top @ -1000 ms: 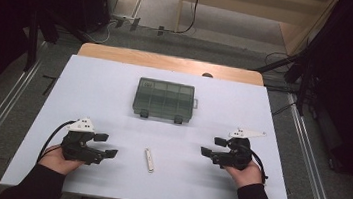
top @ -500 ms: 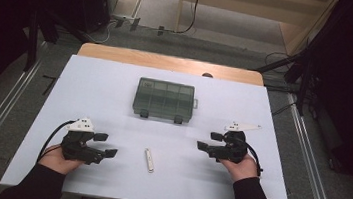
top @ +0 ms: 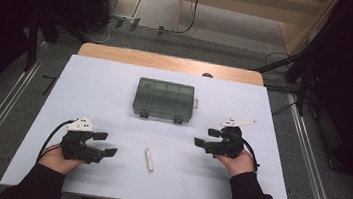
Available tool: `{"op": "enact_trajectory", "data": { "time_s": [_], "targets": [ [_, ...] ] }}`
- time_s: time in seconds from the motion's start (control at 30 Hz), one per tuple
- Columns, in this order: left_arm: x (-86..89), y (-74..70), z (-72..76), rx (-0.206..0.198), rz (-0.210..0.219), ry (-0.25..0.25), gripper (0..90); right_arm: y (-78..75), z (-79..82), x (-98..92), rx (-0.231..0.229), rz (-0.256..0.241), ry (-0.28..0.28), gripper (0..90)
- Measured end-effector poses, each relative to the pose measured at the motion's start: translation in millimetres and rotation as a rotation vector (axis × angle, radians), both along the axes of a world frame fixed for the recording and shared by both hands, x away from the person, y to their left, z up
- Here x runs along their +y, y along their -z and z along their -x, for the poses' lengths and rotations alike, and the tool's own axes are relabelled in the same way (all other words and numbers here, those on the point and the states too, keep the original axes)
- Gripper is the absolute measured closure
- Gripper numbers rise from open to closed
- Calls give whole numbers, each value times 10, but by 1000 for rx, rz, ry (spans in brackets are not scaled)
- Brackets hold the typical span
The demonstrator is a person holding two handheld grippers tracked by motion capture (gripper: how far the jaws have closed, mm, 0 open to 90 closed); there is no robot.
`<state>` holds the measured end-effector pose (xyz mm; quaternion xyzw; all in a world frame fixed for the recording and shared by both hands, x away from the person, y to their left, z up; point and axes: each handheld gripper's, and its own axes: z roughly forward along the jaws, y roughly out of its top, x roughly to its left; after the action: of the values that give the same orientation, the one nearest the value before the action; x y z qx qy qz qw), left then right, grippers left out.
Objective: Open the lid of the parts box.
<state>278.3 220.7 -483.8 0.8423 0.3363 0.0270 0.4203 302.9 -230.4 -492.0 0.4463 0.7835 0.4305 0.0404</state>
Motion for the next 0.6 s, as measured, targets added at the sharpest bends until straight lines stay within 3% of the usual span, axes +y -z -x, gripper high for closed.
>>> {"op": "enact_trajectory", "data": {
  "time_s": [0.6],
  "targets": [
    [4, 8, -5, 6, 3, 5, 263, -78, -169, 44, -7, 0, -9, 234]
  ]
}}
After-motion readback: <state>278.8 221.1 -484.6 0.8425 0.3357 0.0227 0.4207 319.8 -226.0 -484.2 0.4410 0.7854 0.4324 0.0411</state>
